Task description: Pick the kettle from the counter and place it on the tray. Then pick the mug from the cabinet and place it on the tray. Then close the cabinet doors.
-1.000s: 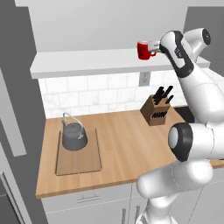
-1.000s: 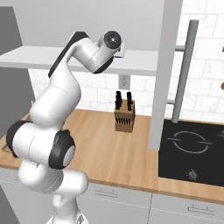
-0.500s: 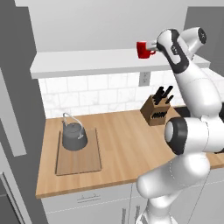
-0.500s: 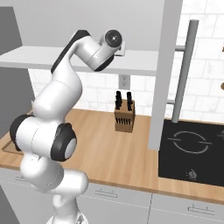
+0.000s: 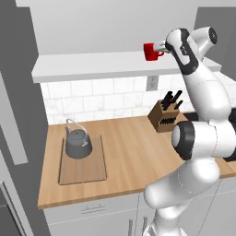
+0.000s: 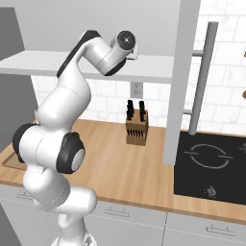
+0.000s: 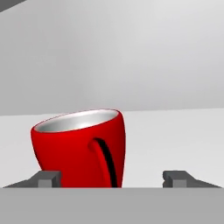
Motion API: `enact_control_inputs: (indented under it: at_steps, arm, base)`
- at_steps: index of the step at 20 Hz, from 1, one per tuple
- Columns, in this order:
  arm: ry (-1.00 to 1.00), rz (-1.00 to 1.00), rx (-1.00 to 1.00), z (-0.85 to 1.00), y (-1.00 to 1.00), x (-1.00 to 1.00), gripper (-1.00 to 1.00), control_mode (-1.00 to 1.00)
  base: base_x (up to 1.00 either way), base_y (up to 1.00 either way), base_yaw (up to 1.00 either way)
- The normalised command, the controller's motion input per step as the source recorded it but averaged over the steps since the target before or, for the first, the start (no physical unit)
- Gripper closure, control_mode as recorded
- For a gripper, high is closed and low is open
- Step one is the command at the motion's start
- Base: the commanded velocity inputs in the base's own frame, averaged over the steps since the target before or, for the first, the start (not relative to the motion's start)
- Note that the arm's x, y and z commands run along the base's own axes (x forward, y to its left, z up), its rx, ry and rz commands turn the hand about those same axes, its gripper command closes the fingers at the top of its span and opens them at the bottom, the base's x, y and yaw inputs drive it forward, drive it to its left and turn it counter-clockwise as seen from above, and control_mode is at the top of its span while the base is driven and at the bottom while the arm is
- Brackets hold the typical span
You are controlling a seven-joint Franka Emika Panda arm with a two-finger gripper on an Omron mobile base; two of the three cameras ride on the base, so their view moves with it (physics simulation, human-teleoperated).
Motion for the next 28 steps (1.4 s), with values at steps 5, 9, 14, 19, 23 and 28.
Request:
enact_control_inputs:
  at_steps: [5, 9, 14, 19, 23, 28]
  arm:
    - [-0.08, 0.01, 0.0, 0.0, 0.05, -0.08, 1.0, -1.0]
    - [-0.02, 0.0, 0.0, -0.05, 0.01, -0.03, 1.0, -1.0]
    - [-0.03, 0.02, 0.0, -0.01, 0.23, -0.33, 1.0, -1.0]
    - [-0.04, 0.03, 0.0, 0.13, 0.21, -0.71, 1.0, -1.0]
    - [-0.19, 0.01, -0.01, 0.0, 0.34, -1.0, 1.0, -1.0]
    - [-0.19, 0.0, -0.04, -0.08, 0.38, -1.0, 1.0, -1.0]
  base:
    - [0.0, 0.0, 0.0]
    - [0.0, 0.0, 0.0]
    - [0.0, 0.0, 0.0]
    - [0.0, 0.0, 0.0]
    - [0.0, 0.0, 0.0]
    - [0.0, 0.0, 0.0]
